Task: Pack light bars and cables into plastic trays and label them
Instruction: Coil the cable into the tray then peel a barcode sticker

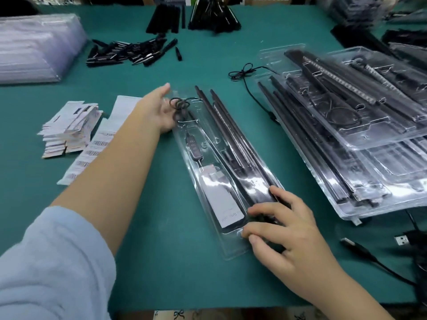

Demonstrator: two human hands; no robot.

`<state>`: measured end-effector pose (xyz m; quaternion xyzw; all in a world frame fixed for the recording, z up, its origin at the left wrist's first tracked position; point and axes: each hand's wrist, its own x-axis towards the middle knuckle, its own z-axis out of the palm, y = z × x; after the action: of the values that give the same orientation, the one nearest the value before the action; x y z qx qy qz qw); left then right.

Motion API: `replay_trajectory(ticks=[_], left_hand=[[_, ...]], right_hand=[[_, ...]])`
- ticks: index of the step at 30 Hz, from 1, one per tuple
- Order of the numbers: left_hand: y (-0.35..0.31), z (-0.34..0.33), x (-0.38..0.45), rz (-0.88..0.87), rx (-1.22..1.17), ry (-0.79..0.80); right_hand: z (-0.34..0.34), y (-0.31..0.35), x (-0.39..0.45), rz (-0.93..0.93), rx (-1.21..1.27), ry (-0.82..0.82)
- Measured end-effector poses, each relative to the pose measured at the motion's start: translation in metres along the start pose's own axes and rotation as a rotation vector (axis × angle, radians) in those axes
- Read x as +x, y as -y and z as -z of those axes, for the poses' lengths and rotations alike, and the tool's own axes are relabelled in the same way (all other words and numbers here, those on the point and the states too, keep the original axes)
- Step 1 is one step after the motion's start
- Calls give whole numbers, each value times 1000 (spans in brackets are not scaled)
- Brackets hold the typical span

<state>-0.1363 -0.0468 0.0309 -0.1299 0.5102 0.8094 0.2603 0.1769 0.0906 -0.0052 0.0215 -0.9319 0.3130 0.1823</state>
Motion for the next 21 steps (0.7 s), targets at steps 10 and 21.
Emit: replay_trajectory(ticks=[10,21], left_hand=[[83,6,-115,177,325,88],[88,-6,-130,6,355,41]], right_hand=[[-2,-3,0,-2,-11,-26],[14,29,-19,-218,369,-185]])
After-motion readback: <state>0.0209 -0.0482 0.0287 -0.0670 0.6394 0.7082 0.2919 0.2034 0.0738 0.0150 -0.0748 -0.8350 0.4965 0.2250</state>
